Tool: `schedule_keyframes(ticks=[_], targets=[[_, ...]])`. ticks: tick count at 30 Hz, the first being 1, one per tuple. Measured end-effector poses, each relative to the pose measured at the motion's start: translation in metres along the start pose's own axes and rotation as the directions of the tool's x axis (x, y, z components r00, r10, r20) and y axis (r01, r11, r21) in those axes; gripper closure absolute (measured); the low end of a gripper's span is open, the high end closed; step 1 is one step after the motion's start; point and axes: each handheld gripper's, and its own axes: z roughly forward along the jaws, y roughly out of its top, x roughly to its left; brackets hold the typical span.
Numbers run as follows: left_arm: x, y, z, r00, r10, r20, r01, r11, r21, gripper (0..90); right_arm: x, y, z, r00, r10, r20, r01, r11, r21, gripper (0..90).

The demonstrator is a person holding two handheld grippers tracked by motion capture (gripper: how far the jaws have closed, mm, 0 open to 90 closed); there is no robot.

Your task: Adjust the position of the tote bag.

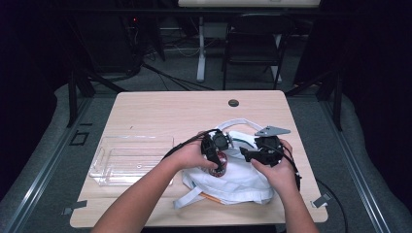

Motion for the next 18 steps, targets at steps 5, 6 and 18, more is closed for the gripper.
schedule_keyframes(ticks=[5, 6, 18], targets=[[-0.0013, 0.0006, 0.0067, 0.9999, 0.014, -0.007, -0.014, 0.9997, 0.021, 20.3, 0.0005, -0.0004, 0.0012, 1.0, 0.0, 0.001, 0.0, 1.0, 0.01, 34.6], [-0.0008, 0.0007, 0.0071, 0.9999, 0.009, 0.011, -0.01, 0.9995, 0.028, 20.3, 0.0003, -0.0005, 0.001, 1.0, 0.0, 0.002, 0.0, 1.0, 0.009, 34.6], [-0.0013, -0.0001, 0.0094, 0.9999, 0.013, -0.005, -0.013, 0.9997, 0.02, 23.6, -0.0005, -0.0007, 0.0016, 1.0, 0.007, 0.002, -0.007, 1.0, 0.009, 34.6]])
